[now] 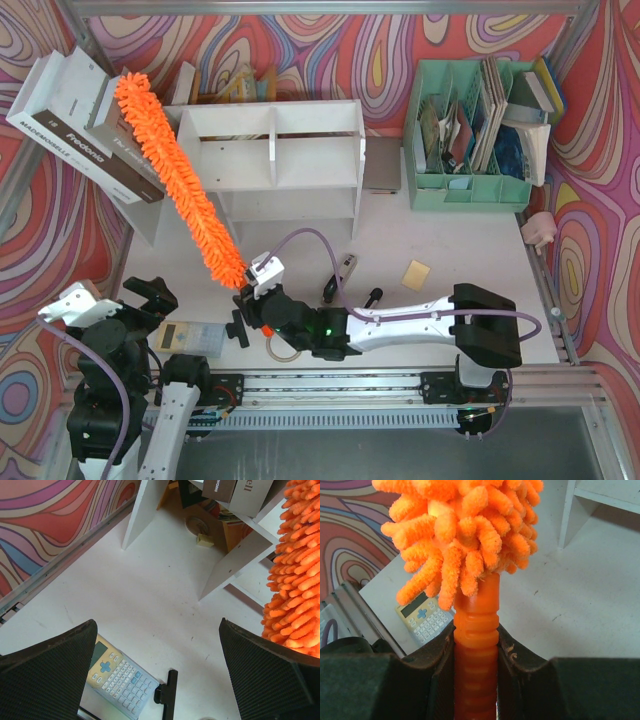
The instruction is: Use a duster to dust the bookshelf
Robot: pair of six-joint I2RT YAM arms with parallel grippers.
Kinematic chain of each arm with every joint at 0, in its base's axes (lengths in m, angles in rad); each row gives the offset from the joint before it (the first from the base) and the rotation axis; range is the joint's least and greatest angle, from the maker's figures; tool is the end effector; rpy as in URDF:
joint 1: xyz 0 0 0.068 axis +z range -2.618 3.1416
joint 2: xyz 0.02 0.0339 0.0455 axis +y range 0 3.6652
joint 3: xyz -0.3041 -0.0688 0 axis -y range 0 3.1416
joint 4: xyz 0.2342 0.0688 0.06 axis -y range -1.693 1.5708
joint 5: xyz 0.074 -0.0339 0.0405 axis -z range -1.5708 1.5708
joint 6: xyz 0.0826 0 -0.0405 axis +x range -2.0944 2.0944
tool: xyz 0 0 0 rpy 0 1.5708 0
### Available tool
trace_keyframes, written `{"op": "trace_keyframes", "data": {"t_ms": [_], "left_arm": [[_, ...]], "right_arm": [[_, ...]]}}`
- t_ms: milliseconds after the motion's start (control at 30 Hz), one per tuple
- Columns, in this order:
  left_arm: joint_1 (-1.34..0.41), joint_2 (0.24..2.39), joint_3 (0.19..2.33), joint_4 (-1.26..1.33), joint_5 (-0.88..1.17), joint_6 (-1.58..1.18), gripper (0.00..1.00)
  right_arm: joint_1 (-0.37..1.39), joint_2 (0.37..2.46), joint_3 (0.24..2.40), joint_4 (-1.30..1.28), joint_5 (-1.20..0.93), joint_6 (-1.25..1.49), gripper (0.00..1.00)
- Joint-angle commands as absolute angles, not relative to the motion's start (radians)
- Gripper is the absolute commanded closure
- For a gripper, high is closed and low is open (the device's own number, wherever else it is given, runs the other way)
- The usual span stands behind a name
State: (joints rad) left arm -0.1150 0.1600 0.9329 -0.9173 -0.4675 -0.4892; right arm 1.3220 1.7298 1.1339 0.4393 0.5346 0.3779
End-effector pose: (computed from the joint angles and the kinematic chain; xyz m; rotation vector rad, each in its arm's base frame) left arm -0.0039 0.0379 0.3472 -0.6466 1.5721 -0.0501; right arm 0.1489 0.4151 0.3094 -0.4249 1.7200 0.7956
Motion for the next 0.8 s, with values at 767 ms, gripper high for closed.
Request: {"op": "trace_keyframes", "data": {"t_ms": [767], "left_arm": [[-0.109, 0.155, 0.924, -0.899, -0.462, -0.474, 0.02]], "right_arm": [[1.339, 1.727, 1.177, 0.496, 0.586, 0.357, 1.0]]}}
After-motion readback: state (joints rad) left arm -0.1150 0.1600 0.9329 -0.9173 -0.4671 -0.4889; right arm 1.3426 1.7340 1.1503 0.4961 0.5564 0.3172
